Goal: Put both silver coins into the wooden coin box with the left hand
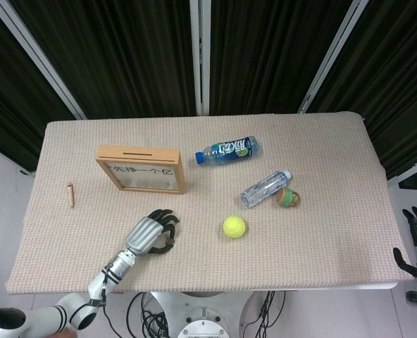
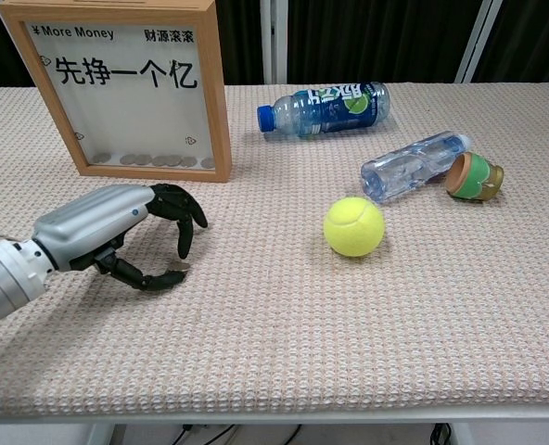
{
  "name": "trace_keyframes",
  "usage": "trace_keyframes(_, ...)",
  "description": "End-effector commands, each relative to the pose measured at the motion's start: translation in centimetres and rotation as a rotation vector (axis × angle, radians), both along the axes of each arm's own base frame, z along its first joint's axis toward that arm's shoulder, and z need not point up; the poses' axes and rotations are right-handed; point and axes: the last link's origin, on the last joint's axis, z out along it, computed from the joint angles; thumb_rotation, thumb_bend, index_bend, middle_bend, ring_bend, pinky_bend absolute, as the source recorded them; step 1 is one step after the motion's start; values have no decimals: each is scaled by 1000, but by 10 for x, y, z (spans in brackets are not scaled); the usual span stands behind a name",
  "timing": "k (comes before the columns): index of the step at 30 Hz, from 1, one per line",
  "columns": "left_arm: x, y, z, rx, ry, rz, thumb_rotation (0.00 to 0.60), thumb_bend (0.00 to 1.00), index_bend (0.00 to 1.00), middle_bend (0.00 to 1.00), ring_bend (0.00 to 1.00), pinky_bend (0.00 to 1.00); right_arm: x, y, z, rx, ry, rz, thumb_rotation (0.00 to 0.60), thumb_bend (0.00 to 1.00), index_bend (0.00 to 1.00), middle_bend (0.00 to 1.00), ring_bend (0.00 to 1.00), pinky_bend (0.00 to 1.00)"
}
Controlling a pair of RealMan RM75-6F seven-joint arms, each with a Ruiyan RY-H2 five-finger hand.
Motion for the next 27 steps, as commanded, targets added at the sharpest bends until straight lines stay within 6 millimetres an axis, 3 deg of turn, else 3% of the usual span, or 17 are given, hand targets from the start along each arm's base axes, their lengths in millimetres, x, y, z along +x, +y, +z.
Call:
trace_keyframes(1,-1,1,1,8,4,3,600,279,558,273,140,209,0,0,0,1,1,1,600,327,0,0,0,0)
trace_keyframes(27,4,1,3,7,-3,7,600,407,613,285,144,215,-2,0,2,0,-1,-6,600,327,0,0,0,0)
